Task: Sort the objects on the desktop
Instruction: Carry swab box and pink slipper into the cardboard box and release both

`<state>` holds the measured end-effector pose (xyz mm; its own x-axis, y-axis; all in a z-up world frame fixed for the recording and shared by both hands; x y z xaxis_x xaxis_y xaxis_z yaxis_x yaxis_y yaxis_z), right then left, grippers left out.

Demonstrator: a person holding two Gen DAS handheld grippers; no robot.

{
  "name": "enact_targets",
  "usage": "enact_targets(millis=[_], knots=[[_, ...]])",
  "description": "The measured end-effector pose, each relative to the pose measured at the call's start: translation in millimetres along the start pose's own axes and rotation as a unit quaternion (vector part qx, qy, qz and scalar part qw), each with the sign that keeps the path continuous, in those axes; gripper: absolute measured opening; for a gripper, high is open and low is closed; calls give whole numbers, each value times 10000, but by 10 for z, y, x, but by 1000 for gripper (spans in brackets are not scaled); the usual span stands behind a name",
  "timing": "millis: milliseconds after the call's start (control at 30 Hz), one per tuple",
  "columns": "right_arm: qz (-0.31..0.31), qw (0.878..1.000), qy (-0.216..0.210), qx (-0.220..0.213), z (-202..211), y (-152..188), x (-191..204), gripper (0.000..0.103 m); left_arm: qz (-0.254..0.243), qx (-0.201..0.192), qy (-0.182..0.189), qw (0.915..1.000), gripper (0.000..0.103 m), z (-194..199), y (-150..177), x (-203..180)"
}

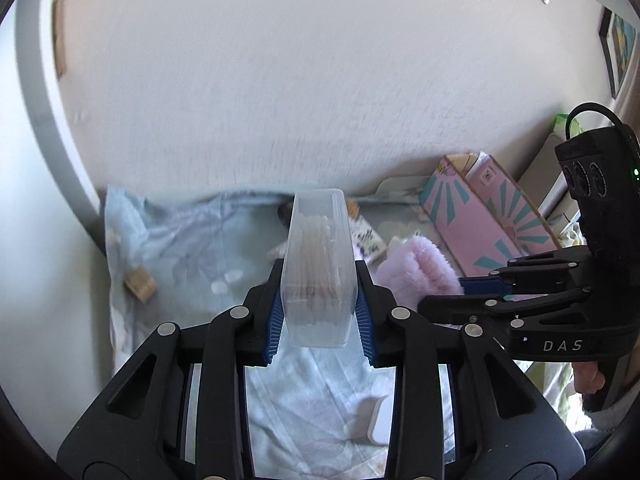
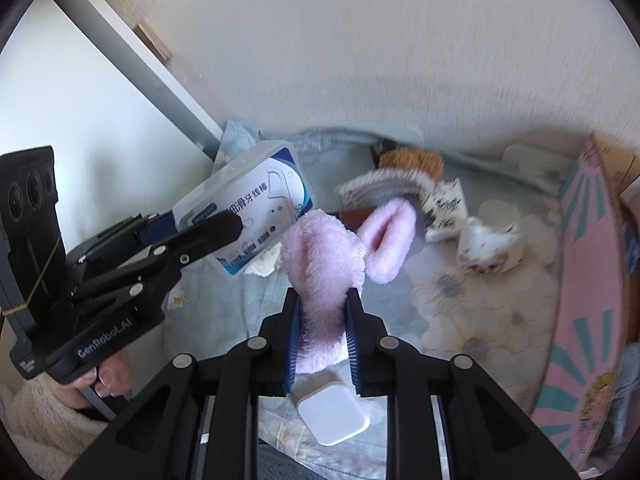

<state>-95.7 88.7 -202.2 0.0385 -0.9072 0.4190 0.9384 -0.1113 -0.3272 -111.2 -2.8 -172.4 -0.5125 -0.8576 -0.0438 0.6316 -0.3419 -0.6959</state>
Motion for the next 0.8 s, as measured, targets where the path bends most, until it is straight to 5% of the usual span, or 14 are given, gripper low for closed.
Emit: enact_targets(millis=[400,800], knots=[[-50,9984,311,-479,594,-284,-263,19,-339,-220,147,9991,28,44,-661,-310],[-646,9907,582,-1041,1320,-383,-929,19,-861,-337,717,9931,28,-221,-1302,-1168]])
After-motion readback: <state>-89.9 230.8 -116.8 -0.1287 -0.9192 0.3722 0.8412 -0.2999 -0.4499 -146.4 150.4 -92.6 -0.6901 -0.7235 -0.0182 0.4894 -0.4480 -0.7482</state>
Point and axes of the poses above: each gripper's, at about its wrist camera, not at the fingertips, and z roughly against the way its jaws point, x to its left, y to its underside, the point moved 10 cm from there along -z, roughly the way its jaws point, and after that the axes turned 14 degrees about -z, right-handed, at the moved point
